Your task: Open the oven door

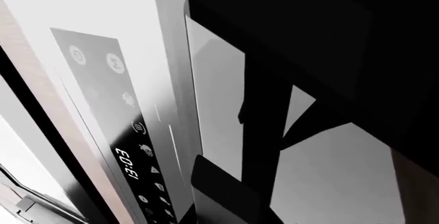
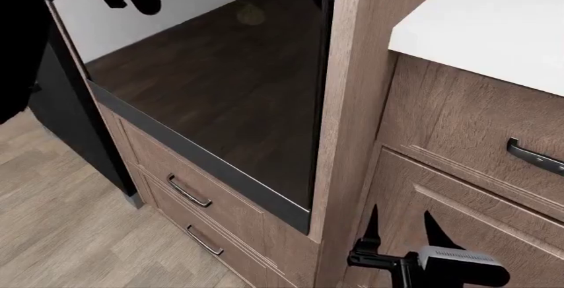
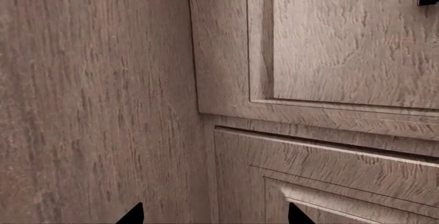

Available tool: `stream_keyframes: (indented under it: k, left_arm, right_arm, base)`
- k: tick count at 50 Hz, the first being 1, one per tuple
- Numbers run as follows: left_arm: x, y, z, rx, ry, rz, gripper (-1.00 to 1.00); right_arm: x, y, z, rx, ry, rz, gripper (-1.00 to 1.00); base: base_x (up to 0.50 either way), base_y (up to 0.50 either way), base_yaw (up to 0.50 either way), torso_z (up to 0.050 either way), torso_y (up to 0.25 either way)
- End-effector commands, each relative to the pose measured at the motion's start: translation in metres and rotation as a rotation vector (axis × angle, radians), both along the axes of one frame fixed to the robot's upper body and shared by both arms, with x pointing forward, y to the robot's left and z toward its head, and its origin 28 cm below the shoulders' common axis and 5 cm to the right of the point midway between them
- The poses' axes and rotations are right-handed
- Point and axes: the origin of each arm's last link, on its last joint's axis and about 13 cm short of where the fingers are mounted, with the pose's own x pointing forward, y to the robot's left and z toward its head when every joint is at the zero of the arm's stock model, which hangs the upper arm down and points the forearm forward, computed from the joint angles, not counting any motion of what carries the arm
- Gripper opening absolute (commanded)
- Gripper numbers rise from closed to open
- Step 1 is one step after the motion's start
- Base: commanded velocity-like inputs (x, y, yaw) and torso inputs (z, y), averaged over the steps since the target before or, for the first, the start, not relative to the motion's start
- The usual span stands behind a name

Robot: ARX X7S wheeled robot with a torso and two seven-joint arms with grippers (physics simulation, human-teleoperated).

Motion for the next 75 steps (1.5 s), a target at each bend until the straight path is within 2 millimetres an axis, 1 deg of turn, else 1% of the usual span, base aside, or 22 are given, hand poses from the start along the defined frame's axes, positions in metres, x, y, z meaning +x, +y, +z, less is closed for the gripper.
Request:
stream_keyframes:
  k: [1,9,19,31,43,54,59,69,75]
  left_arm:
    - [-0.022,0.010,0.014,-0.017,-0.158,0.040,-1.00]
    - [-0.031,0.011,0.015,-0.021,-0.212,0.045,-1.00]
    - [-0.049,0.011,0.011,-0.041,-0.299,0.039,-1.00]
    - [-0.071,0.010,0.000,-0.080,-0.389,0.031,-1.00]
    - [-0.095,0.008,-0.012,-0.121,-0.484,0.027,-1.00]
    - [-0.116,0.005,-0.027,-0.155,-0.555,-0.005,-1.00]
    - [-0.126,0.004,-0.036,-0.175,-0.582,-0.023,-1.00]
    - [-0.138,0.004,-0.050,-0.193,-0.627,-0.027,-1.00]
    - [-0.146,0.002,-0.062,-0.205,-0.654,-0.033,-1.00]
  right_arm:
    - [0.000,0.000,-0.001,-0.002,0.003,0.002,1.00]
    - [0.001,-0.001,0.000,-0.005,0.001,0.003,1.00]
    - [0.001,-0.001,-0.001,-0.007,0.004,0.007,1.00]
    - [0.002,-0.002,-0.003,-0.012,0.003,0.008,1.00]
    - [0.002,-0.001,0.002,-0.013,0.000,0.009,1.00]
    - [0.003,0.000,0.003,-0.014,-0.003,0.013,1.00]
    - [0.003,0.000,0.003,-0.015,-0.005,0.013,1.00]
    - [0.002,-0.001,0.003,-0.017,-0.004,0.012,1.00]
    - [0.001,-0.001,0.003,-0.019,-0.002,0.012,1.00]
  base:
    - [0.00,0.00,0.00,0.000,0.000]
    - [0.00,0.00,0.00,0.000,0.000]
    - [0.00,0.00,0.00,0.002,0.004]
    - [0.00,0.00,0.00,0.001,0.006]
    - [0.00,0.00,0.00,0.001,0.006]
    - [0.00,0.00,0.00,0.002,0.005]
    - [0.00,0.00,0.00,0.002,0.006]
    - [0.00,0.00,0.00,0.001,0.004]
    - [0.00,0.00,0.00,0.000,0.004]
